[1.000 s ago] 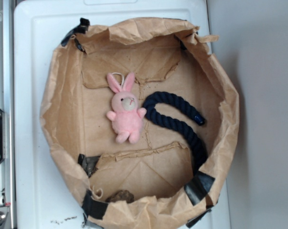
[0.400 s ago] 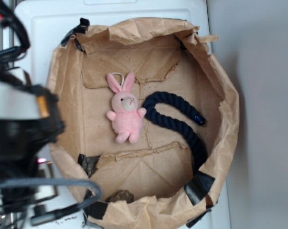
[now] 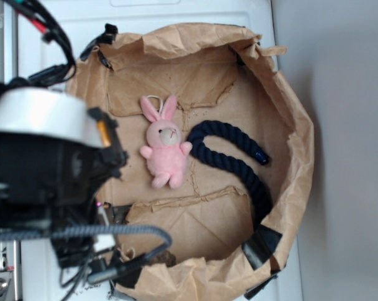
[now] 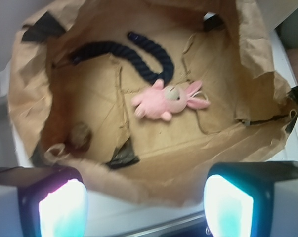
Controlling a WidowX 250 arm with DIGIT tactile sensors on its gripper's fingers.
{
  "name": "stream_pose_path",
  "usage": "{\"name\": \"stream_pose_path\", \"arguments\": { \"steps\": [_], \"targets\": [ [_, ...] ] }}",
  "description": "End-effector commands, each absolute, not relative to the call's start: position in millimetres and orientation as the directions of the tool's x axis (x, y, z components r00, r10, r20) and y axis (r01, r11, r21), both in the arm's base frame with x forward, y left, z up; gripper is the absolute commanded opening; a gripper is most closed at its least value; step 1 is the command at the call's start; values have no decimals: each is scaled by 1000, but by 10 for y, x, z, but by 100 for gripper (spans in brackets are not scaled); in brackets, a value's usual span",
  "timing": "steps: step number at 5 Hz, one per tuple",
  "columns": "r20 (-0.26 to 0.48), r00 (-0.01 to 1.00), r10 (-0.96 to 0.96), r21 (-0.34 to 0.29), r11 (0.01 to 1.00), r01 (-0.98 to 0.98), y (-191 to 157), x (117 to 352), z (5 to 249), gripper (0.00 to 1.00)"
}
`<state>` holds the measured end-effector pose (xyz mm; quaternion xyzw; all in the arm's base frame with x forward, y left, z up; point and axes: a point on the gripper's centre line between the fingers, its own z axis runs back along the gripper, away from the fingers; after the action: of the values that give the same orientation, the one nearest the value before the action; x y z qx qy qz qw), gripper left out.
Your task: Grab the pink bunny.
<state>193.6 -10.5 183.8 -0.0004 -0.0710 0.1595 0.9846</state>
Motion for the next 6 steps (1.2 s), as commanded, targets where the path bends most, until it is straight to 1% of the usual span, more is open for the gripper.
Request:
{"name": "stream_pose_path", "arguments": {
  "steps": [1,2,5,6],
  "targets": [
    [181,898,401,-45,916,-400,-48,1966,1899,100],
    [153,930,335,-97,941,-323,-204,1987,1898,100],
    [153,930,335,-97,941,-323,-204,1987,1898,100],
    [187,932,312,-115,949,-295,296,1721,1885,100]
  ]
}}
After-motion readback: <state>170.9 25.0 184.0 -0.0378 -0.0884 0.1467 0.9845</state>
